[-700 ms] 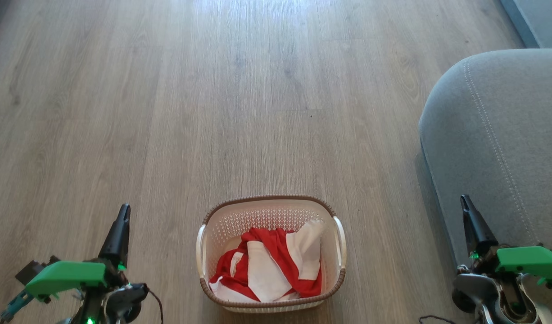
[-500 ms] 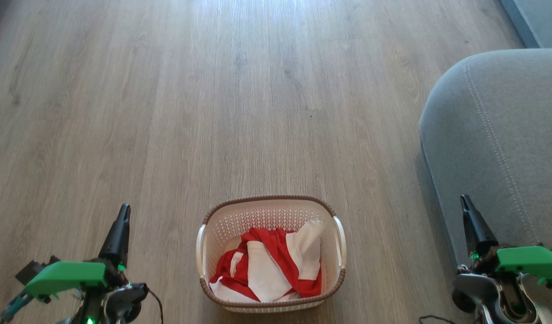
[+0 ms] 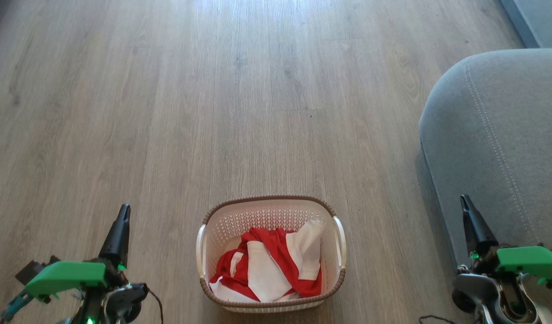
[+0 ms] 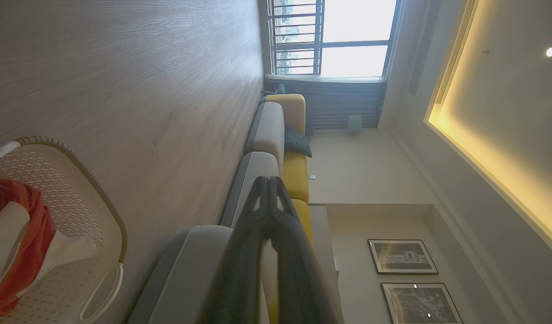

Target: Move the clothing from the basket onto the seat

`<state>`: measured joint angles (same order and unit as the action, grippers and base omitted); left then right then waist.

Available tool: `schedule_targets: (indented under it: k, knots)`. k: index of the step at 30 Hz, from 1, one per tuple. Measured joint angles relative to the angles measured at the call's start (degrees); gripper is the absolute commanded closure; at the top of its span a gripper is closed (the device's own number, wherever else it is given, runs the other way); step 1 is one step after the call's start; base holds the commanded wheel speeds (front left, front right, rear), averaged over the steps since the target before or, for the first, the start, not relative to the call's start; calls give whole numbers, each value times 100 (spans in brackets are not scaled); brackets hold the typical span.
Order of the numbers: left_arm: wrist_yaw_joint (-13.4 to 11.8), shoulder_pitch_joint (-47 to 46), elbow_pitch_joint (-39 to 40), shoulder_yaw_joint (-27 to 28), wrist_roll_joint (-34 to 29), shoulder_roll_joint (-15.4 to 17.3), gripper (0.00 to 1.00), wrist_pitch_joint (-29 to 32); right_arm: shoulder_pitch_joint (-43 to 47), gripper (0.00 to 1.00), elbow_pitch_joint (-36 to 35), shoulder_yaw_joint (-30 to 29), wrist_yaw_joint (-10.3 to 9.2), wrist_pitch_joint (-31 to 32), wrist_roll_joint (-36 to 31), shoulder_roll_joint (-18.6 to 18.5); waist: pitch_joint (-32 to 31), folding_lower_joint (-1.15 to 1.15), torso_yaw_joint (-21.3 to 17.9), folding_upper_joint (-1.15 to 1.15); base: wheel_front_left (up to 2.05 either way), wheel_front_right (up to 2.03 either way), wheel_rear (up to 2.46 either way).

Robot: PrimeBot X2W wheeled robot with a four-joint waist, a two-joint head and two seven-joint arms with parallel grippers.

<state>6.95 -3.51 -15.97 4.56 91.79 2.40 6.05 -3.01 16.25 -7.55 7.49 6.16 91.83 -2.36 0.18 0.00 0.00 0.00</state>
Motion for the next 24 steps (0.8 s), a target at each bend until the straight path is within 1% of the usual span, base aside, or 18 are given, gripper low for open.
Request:
schedule_targets:
  k: [13,14,17,24]
  knots:
    - [0,0,0,0,0,0,100,0,0,100,0,0,0,0,0,0,0,0,0,0,0,0,0]
    - [-8,3,-15,-3,-1,-2,0,-2,3,0,19,3,1,-1,0,3,0,0,0,0,0,0,0]
    - [-14,137,-227,-33,-1,-21,0,-8,124,0,250,29,1,-2,0,22,1,0,0,0,0,0,0]
    - [-13,269,-286,-97,-2,-37,0,-92,243,0,303,76,1,-69,-48,27,8,0,-1,0,0,0,0]
